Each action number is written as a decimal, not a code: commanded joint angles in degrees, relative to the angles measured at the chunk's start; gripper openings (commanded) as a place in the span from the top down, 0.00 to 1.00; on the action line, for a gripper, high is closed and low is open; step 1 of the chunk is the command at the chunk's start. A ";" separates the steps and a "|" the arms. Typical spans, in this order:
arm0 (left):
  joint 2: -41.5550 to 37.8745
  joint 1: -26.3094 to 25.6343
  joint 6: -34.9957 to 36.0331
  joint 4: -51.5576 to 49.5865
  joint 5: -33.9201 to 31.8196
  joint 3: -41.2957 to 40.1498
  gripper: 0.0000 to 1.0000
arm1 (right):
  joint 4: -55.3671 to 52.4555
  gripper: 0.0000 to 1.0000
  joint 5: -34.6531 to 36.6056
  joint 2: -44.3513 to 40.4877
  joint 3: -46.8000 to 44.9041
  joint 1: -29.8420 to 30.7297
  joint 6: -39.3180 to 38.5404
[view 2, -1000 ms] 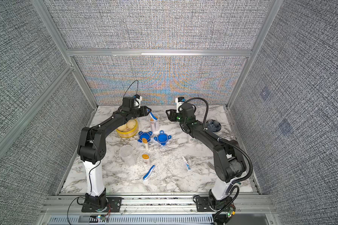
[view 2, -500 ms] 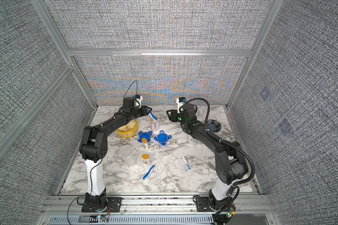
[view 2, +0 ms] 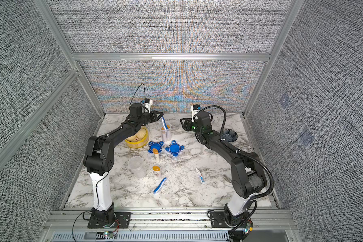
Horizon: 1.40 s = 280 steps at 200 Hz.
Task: Pack away toiletry kits
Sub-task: Adjust the toiletry item in the container.
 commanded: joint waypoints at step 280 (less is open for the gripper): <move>0.05 -0.46 6.30 -0.33 11.28 -2.24 0.64 | 0.34 0.54 -0.31 -0.44 -0.38 -0.73 -0.45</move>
